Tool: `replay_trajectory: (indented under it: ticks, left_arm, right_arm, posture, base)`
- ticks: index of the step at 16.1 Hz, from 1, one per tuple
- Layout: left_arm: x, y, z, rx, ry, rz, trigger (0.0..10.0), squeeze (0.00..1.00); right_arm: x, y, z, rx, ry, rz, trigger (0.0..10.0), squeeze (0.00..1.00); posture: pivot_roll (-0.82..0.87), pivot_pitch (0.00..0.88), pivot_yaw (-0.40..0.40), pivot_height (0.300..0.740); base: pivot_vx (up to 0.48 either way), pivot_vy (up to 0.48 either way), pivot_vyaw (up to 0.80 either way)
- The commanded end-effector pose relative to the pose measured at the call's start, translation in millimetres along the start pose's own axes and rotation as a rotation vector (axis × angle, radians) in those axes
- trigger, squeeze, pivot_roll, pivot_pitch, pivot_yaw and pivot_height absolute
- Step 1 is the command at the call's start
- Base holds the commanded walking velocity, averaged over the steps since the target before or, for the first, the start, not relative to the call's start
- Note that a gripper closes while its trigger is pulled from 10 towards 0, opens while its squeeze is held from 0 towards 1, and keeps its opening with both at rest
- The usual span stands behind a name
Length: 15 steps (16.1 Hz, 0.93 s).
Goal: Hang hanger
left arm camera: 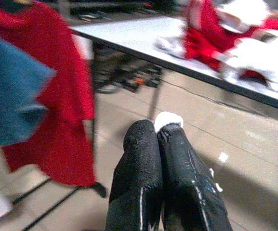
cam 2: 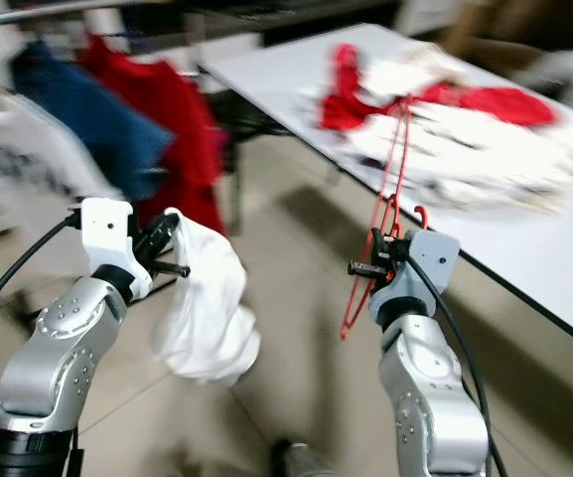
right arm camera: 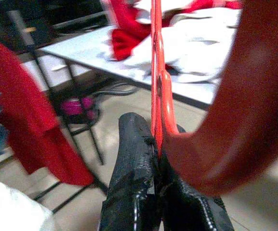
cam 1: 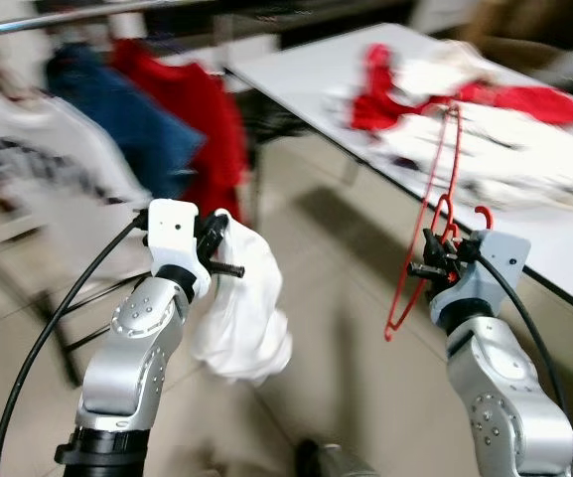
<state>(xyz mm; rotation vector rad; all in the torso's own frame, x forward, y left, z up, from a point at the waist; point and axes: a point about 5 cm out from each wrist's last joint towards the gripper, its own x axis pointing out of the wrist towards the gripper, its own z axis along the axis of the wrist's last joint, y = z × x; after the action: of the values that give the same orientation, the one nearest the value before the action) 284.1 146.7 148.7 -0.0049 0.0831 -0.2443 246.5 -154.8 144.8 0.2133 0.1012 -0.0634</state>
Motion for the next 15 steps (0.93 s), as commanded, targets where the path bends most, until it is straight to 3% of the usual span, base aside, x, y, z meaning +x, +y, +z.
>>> replay_trajectory:
  ticks: [1, 5, 8, 15]
  left_arm:
    - [1.3, 1.2, 5.9, 0.070, -0.013, 0.035, 10.0, 0.00]
    - [0.4, -0.6, 8.9, -0.002, -0.038, -0.008, 10.0, 0.00]
    - [-2.7, -1.3, 6.8, 0.031, -0.032, -0.010, 10.0, 0.00]
    - [-1.2, -5.0, 11.3, 0.083, -0.072, -0.043, 10.0, 0.00]
  right_arm:
    - [-0.8, -2.2, 4.2, -0.020, -0.028, -0.029, 10.0, 0.00]
    - [-1.3, -9.8, 3.8, -0.018, -0.050, -0.083, 10.0, 0.00]
    - [-3.2, -7.1, 0.7, 0.003, -0.008, -0.024, 10.0, 0.00]
    - [-6.7, -7.8, -3.8, -0.013, 0.023, -0.029, 10.0, 0.00]
  posture:
    - [0.04, 0.073, -0.011, 0.740]
    - [0.03, 0.074, -0.018, 0.740]
    - [0.03, 0.074, -0.019, 0.740]
    - [0.02, 0.067, -0.001, 0.740]
  base:
    - [0.000, 0.000, -0.80]
    - [0.000, 0.000, -0.79]
    - [0.000, 0.000, -0.79]
    - [0.000, 0.000, -0.80]
